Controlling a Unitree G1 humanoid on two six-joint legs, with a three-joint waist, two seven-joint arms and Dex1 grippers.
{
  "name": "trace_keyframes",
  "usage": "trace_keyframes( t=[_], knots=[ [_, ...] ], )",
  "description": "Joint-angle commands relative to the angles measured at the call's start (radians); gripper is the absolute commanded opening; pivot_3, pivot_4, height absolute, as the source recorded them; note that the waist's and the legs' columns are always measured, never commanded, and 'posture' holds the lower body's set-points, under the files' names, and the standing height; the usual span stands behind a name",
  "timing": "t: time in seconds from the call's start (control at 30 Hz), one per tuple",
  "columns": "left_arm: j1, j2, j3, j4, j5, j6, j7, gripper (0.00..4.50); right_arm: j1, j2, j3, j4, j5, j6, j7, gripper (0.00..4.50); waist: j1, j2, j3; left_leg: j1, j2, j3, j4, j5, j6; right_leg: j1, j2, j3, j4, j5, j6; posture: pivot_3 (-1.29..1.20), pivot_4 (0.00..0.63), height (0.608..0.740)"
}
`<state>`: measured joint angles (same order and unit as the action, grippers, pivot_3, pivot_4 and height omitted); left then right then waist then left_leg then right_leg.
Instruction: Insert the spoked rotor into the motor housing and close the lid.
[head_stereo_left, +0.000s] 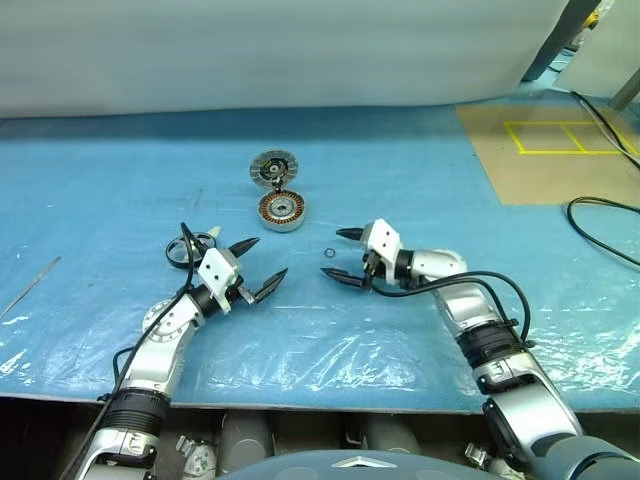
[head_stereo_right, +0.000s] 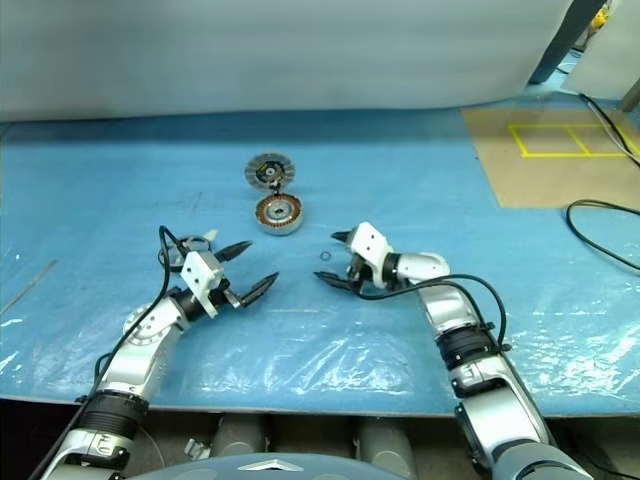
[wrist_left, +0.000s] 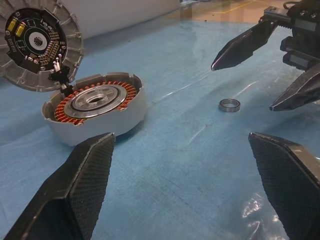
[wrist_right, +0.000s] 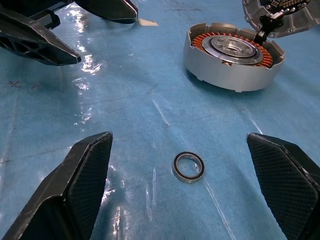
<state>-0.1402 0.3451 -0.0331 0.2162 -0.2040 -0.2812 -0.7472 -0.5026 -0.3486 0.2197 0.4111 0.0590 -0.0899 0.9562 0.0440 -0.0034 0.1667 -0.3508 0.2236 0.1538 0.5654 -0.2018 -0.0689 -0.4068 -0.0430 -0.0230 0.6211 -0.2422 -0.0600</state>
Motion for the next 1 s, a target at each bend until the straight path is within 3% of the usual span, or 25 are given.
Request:
trace_keyframes(
  t=[0.03,1.0],
  knots=[
    [0.003,0.001,0.014,-0.022,0.003,-0.027,0.016,4.50,-0.021,0.009,0.004,0.006,0.001,-0.035,0.010,4.49,0.000,0.000,0.000,0.000,0.000,0.000,0.000,0.000,0.000,0.000,0.000,0.000,0.000,0.000,0.000,0.00,0.150,0.740],
    [0.010,0.012,0.015,-0.030,-0.014,-0.011,-0.002,4.50,0.047,0.002,-0.021,-0.087,0.022,0.016,-0.049,4.49,0.000,0.000,0.000,0.000,0.000,0.000,0.000,0.000,0.000,0.000,0.000,0.000,0.000,0.000,0.000,0.00,0.150,0.740]
  ],
)
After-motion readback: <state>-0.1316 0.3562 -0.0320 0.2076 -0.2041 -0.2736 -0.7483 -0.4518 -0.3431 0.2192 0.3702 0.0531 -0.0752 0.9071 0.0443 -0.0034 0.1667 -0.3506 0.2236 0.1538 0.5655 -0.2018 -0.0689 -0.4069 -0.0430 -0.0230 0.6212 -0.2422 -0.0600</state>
